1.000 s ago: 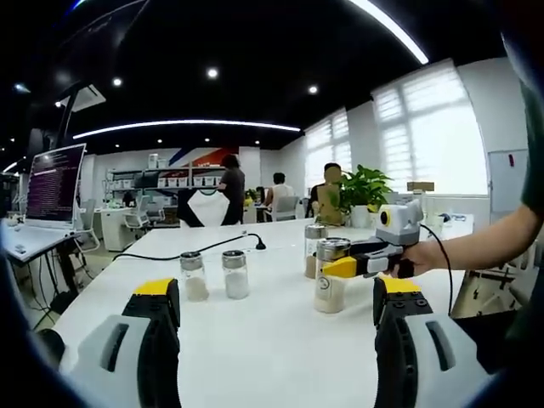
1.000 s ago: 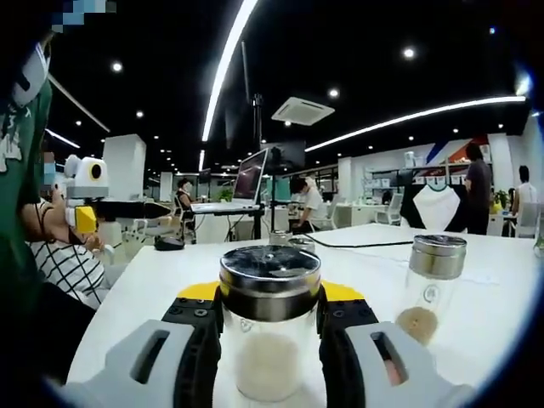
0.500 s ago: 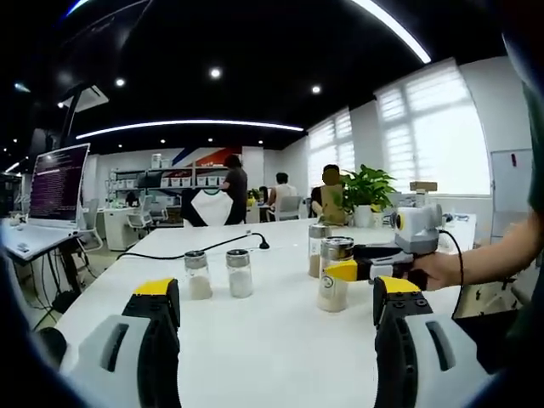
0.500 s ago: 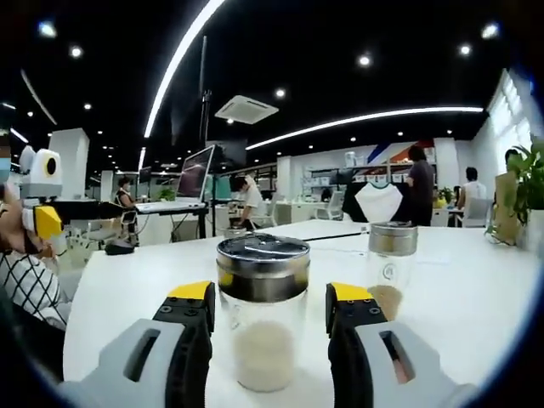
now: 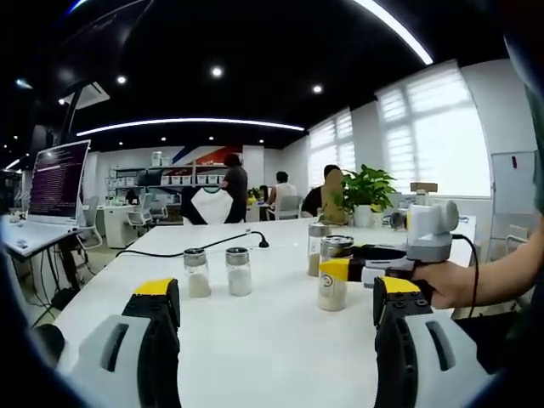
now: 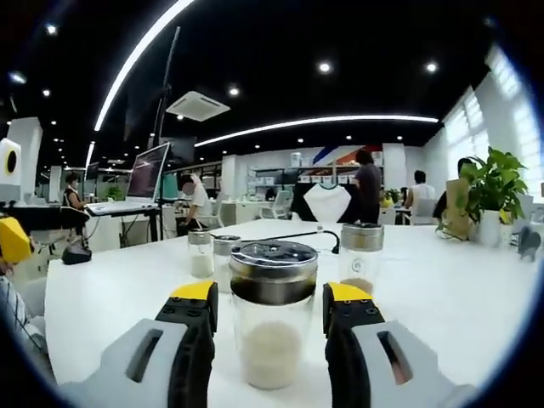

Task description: Rotate the seasoning bottle until the label or dispensing opening points toward the visible target arrow and the bottle remains upright within the marked orientation range

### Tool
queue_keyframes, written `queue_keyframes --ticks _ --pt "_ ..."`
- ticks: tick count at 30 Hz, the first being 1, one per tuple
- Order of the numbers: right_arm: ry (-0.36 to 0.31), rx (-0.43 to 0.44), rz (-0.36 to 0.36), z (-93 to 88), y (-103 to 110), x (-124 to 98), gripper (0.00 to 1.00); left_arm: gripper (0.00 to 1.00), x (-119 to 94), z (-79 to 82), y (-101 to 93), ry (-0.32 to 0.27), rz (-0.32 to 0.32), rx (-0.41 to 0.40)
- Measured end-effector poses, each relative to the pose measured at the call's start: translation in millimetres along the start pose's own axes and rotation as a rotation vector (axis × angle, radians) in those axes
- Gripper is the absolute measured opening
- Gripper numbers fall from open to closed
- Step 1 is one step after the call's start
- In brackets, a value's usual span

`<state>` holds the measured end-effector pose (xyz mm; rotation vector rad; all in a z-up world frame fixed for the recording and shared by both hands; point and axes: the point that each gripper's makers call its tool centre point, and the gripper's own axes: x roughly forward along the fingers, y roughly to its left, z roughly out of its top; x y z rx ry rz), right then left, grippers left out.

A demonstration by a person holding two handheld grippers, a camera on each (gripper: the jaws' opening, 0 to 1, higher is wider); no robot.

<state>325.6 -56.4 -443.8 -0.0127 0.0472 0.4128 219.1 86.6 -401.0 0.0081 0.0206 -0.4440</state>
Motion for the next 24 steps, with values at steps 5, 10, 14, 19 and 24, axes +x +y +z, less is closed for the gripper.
queue_keyframes --ticks 5,10,14,19,24 --pt "0.016 0.005 -0.048 -3.9 0.4 1.7 0.48 1.0 2.6 -0.7 -4.1 0.001 -0.013 0.003" --pt "0.034 -0.009 -0.067 -6.6 0.5 7.7 0.48 1.0 3.5 0.4 -4.7 -0.009 -0.009 0.005" --pt "0.047 0.012 -0.077 -10.4 -3.0 10.1 0.41 1.0 3.3 -1.1 -2.7 -0.001 -0.005 0.012" --pt "0.057 -0.002 -0.05 -9.2 -1.0 8.4 0.39 1.0 1.9 -3.2 0.6 0.007 0.005 0.011" --pt "0.071 -0.005 -0.053 -10.7 -0.6 7.6 0.39 1.0 1.7 -5.3 1.3 0.011 0.003 0.009"
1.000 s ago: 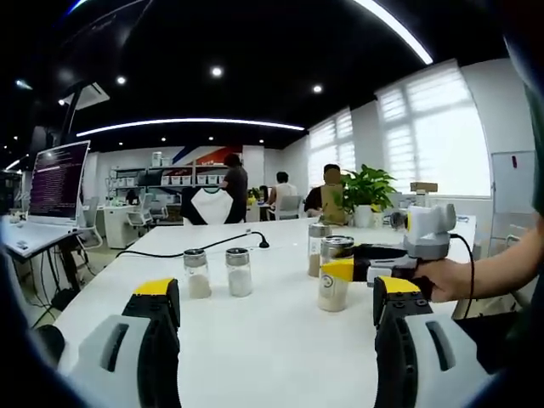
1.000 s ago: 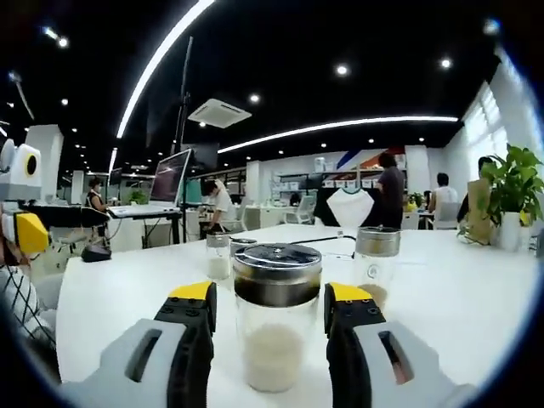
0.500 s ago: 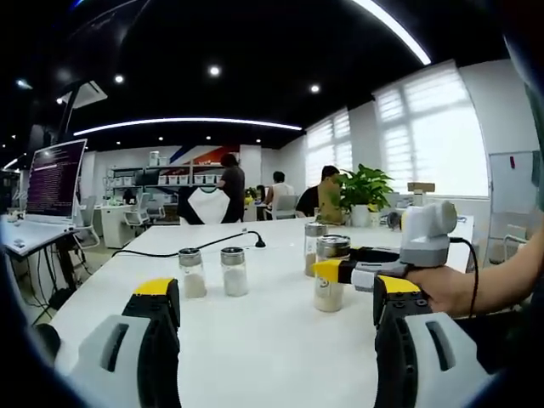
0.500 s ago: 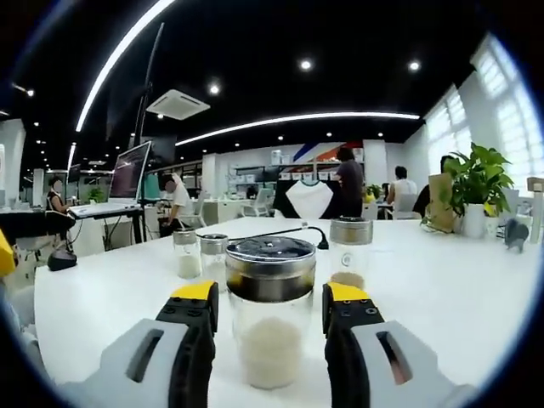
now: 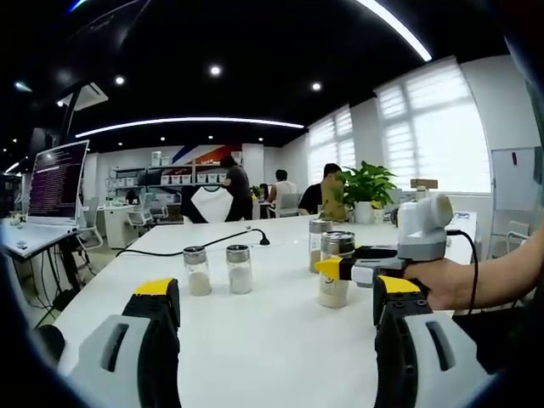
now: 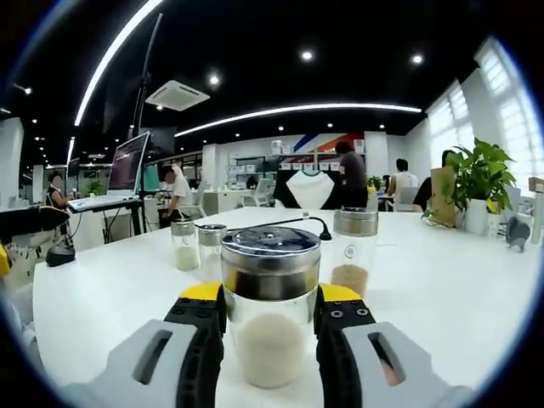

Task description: Rotate the seasoning bottle until the label or dispensing opening points toward the visible target arrow and the bottle remains upright within the marked orientation range

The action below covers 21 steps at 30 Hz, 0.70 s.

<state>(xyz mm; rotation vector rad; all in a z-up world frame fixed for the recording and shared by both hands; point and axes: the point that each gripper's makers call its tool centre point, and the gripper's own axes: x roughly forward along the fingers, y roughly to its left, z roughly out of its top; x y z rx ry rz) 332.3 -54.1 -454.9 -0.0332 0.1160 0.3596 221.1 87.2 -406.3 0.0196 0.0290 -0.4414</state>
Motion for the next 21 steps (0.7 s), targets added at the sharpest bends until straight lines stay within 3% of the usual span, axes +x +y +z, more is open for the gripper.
queue_keyframes --ticks 21 --pt "-0.017 -0.009 0.029 -1.7 2.7 0.9 0.39 1.0 0.7 4.3 -3.6 -0.012 -0.014 0.01"
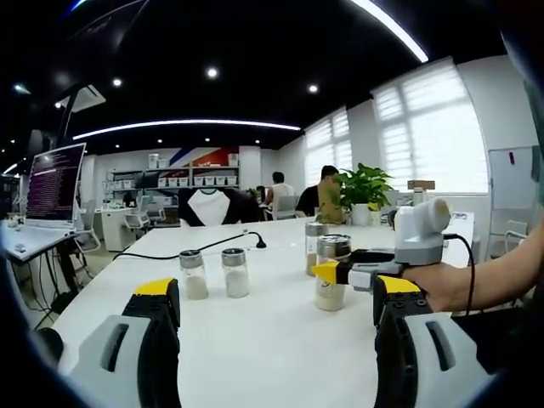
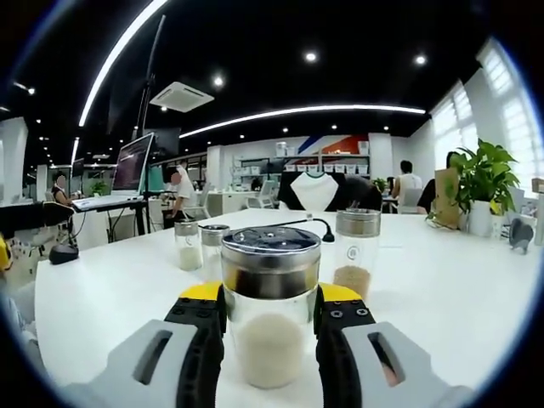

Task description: Rotate the seasoning bottle until the label or dispensing opening points toward the visible target arrow and the bottle remains upright within the marked orientation range

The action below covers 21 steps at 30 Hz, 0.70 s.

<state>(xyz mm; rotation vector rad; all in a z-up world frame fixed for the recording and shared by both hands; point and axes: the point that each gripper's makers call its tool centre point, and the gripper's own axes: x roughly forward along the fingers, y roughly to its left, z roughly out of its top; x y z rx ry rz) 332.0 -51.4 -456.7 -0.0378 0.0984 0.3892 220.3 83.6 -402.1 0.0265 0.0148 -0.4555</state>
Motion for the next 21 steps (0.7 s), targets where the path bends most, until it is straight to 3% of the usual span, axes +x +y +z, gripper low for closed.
queue_keyframes --ticks 12,21 --pt "-0.007 -0.002 0.044 0.0 0.6 -2.3 0.39 0.99 0.1 1.5 2.1 0.0 -0.002 -0.009" --pt "-0.018 -0.006 0.125 2.3 1.2 -3.5 0.39 0.99 -1.4 2.0 3.6 -0.003 -0.012 -0.005"
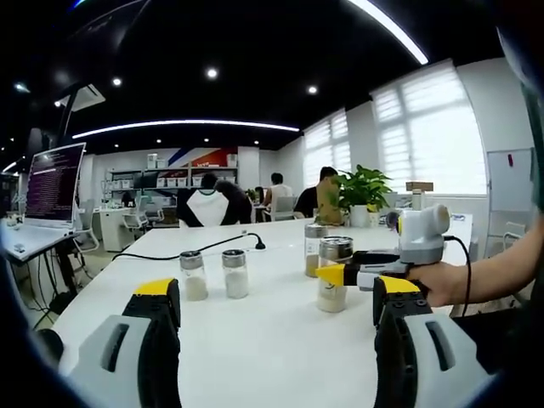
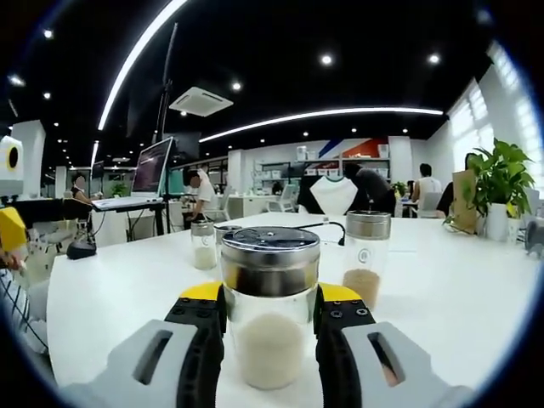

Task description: Rotate the seasoning bottle until the label or dispensing opening points toward the visible target arrow and the bottle remains upright within the marked orientation range

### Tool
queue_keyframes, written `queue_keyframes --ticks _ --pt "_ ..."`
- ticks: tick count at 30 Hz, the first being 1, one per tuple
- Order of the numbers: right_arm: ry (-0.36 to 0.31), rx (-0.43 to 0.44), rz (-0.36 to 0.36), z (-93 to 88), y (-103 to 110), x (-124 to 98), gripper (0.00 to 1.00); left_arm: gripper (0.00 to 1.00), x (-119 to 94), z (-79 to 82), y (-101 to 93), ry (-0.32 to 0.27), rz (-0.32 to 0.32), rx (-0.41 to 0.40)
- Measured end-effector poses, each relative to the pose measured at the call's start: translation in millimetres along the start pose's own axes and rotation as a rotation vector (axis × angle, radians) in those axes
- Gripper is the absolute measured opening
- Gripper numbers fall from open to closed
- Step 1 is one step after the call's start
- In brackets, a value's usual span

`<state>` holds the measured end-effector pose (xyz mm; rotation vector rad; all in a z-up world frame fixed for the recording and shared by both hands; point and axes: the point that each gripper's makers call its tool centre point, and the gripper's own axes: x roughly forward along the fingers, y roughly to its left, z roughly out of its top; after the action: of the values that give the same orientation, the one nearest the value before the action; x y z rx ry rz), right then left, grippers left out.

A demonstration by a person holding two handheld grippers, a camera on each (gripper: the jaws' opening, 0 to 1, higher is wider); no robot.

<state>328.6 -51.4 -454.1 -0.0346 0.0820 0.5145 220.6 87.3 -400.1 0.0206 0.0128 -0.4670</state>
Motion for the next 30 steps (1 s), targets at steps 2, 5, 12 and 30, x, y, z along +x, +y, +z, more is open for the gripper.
queue_keyframes --ticks 2,5,12,30 --pt "0.002 0.001 0.007 -0.2 0 0 0.39 0.99 0 -1.2 0.5 0.0 -0.001 0.003" --pt "-0.005 0.002 0.038 -0.3 1 0 0.39 0.99 0 -4.6 -0.2 0.009 -0.005 0.01" --pt "-0.007 0.004 0.186 -0.2 6 0 0.39 0.99 2 -8.0 -4.8 0.017 -0.018 0.009" --pt "-0.042 -0.012 0.427 -0.6 18 -1 0.39 0.98 3 -7.4 -5.7 0.021 -0.025 0.02"
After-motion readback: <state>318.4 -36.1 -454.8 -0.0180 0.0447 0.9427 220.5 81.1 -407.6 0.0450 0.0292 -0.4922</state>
